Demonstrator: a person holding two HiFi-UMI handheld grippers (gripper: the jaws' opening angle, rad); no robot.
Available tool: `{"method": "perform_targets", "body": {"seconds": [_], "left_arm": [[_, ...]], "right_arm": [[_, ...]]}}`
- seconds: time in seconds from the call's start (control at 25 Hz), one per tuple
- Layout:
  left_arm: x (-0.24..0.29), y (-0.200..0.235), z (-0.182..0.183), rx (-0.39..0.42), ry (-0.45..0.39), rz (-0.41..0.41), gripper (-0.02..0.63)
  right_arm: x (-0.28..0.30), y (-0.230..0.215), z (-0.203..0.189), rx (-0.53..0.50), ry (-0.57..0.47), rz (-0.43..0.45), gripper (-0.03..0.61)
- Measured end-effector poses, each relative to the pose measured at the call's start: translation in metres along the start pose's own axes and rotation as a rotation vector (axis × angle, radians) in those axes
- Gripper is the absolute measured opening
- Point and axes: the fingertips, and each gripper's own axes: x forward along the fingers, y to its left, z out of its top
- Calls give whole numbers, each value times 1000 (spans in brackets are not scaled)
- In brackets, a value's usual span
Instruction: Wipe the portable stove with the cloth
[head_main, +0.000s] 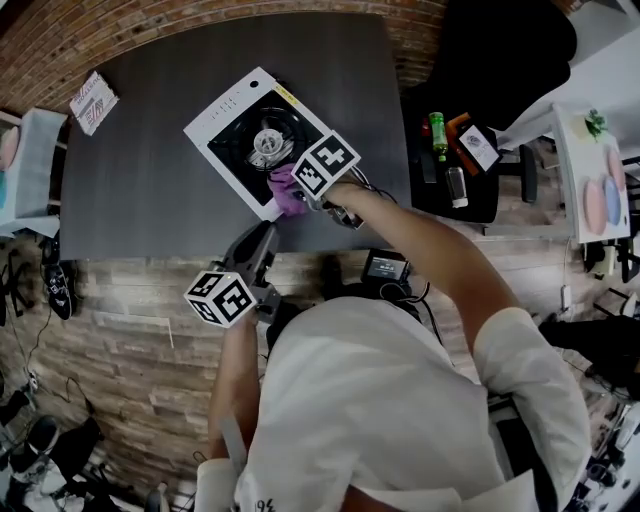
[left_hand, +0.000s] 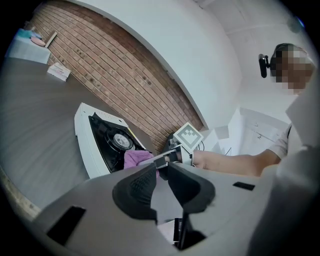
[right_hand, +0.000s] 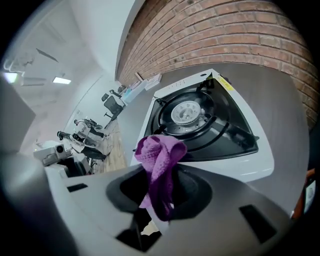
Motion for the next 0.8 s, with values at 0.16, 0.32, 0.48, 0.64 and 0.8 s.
{"method": "perform_targets", "body": {"seconds": [0.16,0.32,0.48,0.64,0.8], "left_arm": [[14,-7,-5,-5,-6,8,67],[24,-11,-8,-6,-6,18,67],[31,-14,-12,-6,-5,24,67],[36,-17,-16,-11,5,28,67],[39,-16,-15,-11,13,28,67]], "right_arm": [[-7,-14,4,7,8,4,112],[-15,-29,4,17,12,2,112],[-25,-45,5,26,-6,-12,114],[-34,-58,4,42,-25,-25,114],[-39,-67,6,56,-37,-31,114]]}}
